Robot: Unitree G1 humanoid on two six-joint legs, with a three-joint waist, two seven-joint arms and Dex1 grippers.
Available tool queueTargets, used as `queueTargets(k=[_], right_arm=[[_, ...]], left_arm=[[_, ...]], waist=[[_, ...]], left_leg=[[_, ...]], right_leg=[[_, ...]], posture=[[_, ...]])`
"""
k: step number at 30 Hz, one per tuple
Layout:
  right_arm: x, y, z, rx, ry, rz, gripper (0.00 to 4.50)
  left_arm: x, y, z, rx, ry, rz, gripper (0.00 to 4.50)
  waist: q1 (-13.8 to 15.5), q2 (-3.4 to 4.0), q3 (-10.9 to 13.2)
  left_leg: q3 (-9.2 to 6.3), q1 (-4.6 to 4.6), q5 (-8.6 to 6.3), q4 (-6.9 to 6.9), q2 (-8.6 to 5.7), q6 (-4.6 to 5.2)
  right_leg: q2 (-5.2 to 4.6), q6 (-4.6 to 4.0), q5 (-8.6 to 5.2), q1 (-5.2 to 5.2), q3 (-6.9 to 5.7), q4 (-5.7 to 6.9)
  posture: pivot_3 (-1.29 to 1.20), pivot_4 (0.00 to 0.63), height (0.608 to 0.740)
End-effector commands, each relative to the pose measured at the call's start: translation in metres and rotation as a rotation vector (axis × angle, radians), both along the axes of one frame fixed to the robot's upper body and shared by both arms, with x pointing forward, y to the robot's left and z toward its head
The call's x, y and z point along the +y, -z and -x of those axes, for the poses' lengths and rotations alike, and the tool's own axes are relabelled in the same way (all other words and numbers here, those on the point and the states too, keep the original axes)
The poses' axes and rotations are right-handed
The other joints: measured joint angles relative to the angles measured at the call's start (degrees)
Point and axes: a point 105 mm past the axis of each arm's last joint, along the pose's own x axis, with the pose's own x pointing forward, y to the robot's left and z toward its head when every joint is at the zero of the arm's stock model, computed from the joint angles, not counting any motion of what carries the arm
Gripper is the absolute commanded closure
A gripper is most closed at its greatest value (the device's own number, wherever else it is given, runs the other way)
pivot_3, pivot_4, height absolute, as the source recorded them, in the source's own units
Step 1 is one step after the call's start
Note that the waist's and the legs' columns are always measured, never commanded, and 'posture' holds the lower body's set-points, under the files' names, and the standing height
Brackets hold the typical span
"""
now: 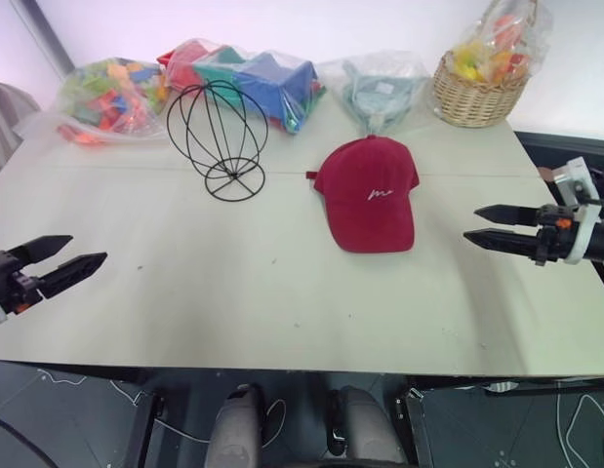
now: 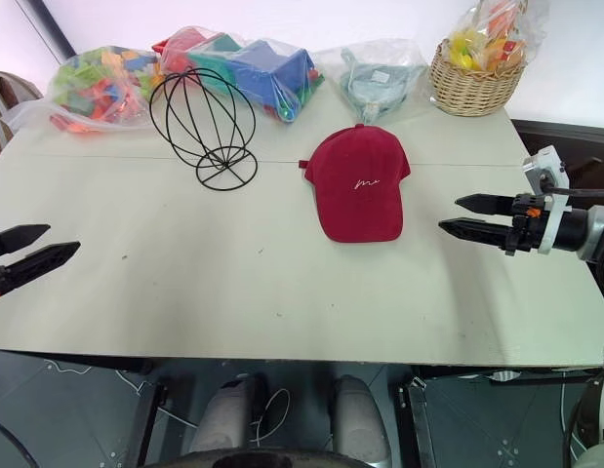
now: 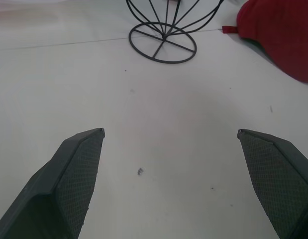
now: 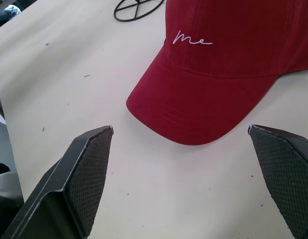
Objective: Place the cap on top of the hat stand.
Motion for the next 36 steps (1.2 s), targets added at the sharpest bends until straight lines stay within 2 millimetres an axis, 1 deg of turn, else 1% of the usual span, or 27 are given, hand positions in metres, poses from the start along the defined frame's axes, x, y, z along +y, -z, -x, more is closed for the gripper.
queueTargets(k=[1, 8, 12, 14, 16, 17, 18, 20, 22, 24, 25, 26, 30, 31, 33, 36], right_arm=[[-0.001, -0.018, 0.003, -0.060, -0.003, 0.019, 0.00], [0.002, -0.017, 0.000, -0.065, -0.012, 0.043, 0.00], [0.002, -0.016, -0.010, -0.111, 0.003, 0.106, 0.00], [0.004, -0.021, -0.017, -0.159, 0.005, 0.139, 0.00], [0.004, -0.013, -0.023, -0.223, -0.004, 0.290, 0.00], [0.004, -0.005, -0.022, -0.264, -0.037, 0.409, 0.00], [0.004, 0.001, -0.022, -0.290, -0.069, 0.486, 0.00], [0.008, 0.006, -0.011, -0.334, -0.170, 0.586, 0.00], [0.006, 0.007, -0.004, -0.408, -0.226, 0.678, 0.00], [-0.004, 0.020, 0.003, -0.505, -0.300, 0.861, 0.00], [-0.009, 0.028, 0.007, -0.544, -0.339, 0.933, 0.00], [-0.011, 0.035, 0.007, -0.618, -0.360, 0.988, 0.00], [-0.010, 0.050, 0.007, -0.804, -0.352, 1.017, 0.00], [-0.007, 0.054, 0.008, -0.850, -0.358, 1.016, 0.00], [0.006, 0.056, 0.007, -0.963, -0.338, 0.975, 0.00], [0.019, 0.055, 0.003, -1.083, -0.304, 0.944, 0.00]], left_arm=[[-0.002, -0.011, 0.000, -0.023, 0.023, -0.019, 0.01], [-0.001, -0.012, 0.000, -0.015, 0.034, -0.022, 0.01], [-0.001, -0.014, -0.004, -0.006, 0.056, -0.031, 0.01], [-0.001, -0.016, -0.007, -0.001, 0.072, -0.042, 0.01], [-0.002, -0.020, -0.011, 0.004, 0.097, -0.054, 0.01], [-0.002, -0.023, -0.014, 0.004, 0.110, -0.066, 0.01], [-0.002, -0.024, -0.016, 0.005, 0.119, -0.073, 0.01], [-0.001, -0.030, -0.020, 0.003, 0.137, -0.083, 0.01], [-0.001, -0.036, -0.025, -0.001, 0.161, -0.088, 0.01], [0.000, -0.040, -0.031, -0.006, 0.171, -0.093, 0.01], [0.000, -0.041, -0.034, -0.008, 0.174, -0.094, 0.01], [0.000, -0.041, -0.038, -0.010, 0.181, -0.095, 0.01], [-0.004, -0.039, -0.046, -0.013, 0.209, -0.085, 0.01], [-0.007, -0.038, -0.048, -0.009, 0.225, -0.083, 0.01], [-0.014, -0.035, -0.048, 0.008, 0.268, -0.077, 0.01], [-0.027, -0.032, -0.040, 0.049, 0.358, -0.058, 0.01]], waist=[[-0.01, 0.00, 0.00], [0.00, 0.00, 0.00], [-0.03, 0.00, 0.00], [-0.05, 0.00, 0.00], [-0.01, -0.01, 0.00], [0.01, 0.00, 0.00], [0.03, 0.00, 0.00], [0.23, 0.00, 0.00], [0.36, 0.03, 0.02], [0.36, 0.08, 0.05], [0.26, 0.08, 0.05], [0.20, 0.08, 0.05], [-0.54, 0.06, 0.04], [-0.74, 0.06, 0.04], [-1.10, 0.06, 0.04], [-1.61, 0.06, 0.04]], left_leg=[[0.00, 0.00, 0.00, 0.00, 0.00, 0.00], [0.00, 0.00, 0.00, 0.00, 0.00, 0.00], [0.00, 0.00, 0.00, 0.00, 0.00, 0.00], [0.00, 0.00, 0.00, 0.00, 0.00, 0.00], [0.00, -0.01, 0.00, -0.01, 0.00, 0.00], [-0.01, -0.01, 0.00, -0.01, 0.00, 0.00], [0.00, -0.02, 0.00, -0.01, 0.00, 0.00], [0.00, -0.03, 0.00, -0.02, 0.00, 0.00], [0.01, -0.05, 0.00, -0.02, -0.02, 0.00], [0.03, -0.06, 0.00, 0.00, -0.04, 0.00], [0.03, -0.05, 0.00, 0.00, -0.04, 0.00], [0.03, -0.03, 0.00, 0.00, -0.04, 0.00], [0.04, 0.02, 0.01, 0.01, -0.02, -0.01], [0.04, 0.02, 0.02, 0.00, -0.01, -0.03], [0.03, 0.04, 0.08, 0.01, 0.00, -0.11], [0.03, 0.05, 0.14, 0.03, 0.00, -0.22]], right_leg=[[0.00, 0.00, 0.00, 0.00, 0.00, 0.00], [0.00, 0.00, 0.00, 0.00, 0.00, 0.00], [0.00, 0.00, 0.00, 0.00, 0.00, 0.00], [0.00, 0.00, 0.00, -0.02, 0.00, 0.00], [0.01, 0.00, 0.00, -0.03, 0.00, 0.00], [0.03, 0.00, 0.00, -0.03, -0.01, 0.00], [0.02, 0.00, 0.00, -0.04, 0.00, 0.00], [0.02, 0.00, -0.01, -0.03, -0.01, -0.02], [0.01, 0.01, -0.01, -0.03, -0.01, -0.03], [-0.01, 0.02, 0.00, -0.04, 0.00, -0.02], [0.00, 0.02, 0.00, -0.03, -0.01, -0.02], [0.00, 0.02, 0.00, -0.02, -0.01, -0.02], [0.02, 0.03, 0.00, 0.00, 0.01, 0.01], [0.03, 0.03, 0.00, 0.00, 0.01, 0.03], [0.04, 0.03, 0.00, 0.00, 0.00, 0.07], [0.03, 0.03, 0.00, 0.01, 0.02, 0.09]], posture=[[0.00, 0.150, 0.740], [0.00, 0.150, 0.740], [0.00, 0.150, 0.740], [0.00, 0.150, 0.740], [0.00, 0.150, 0.740], [0.00, 0.150, 0.740], [0.00, 0.150, 0.740], [0.00, 0.150, 0.740], [0.00, 0.150, 0.740], [0.00, 0.150, 0.740], [0.00, 0.150, 0.740], [0.00, 0.150, 0.740], [0.00, 0.150, 0.740], [0.00, 0.150, 0.740], [0.00, 0.150, 0.740], [0.00, 0.150, 0.740]])
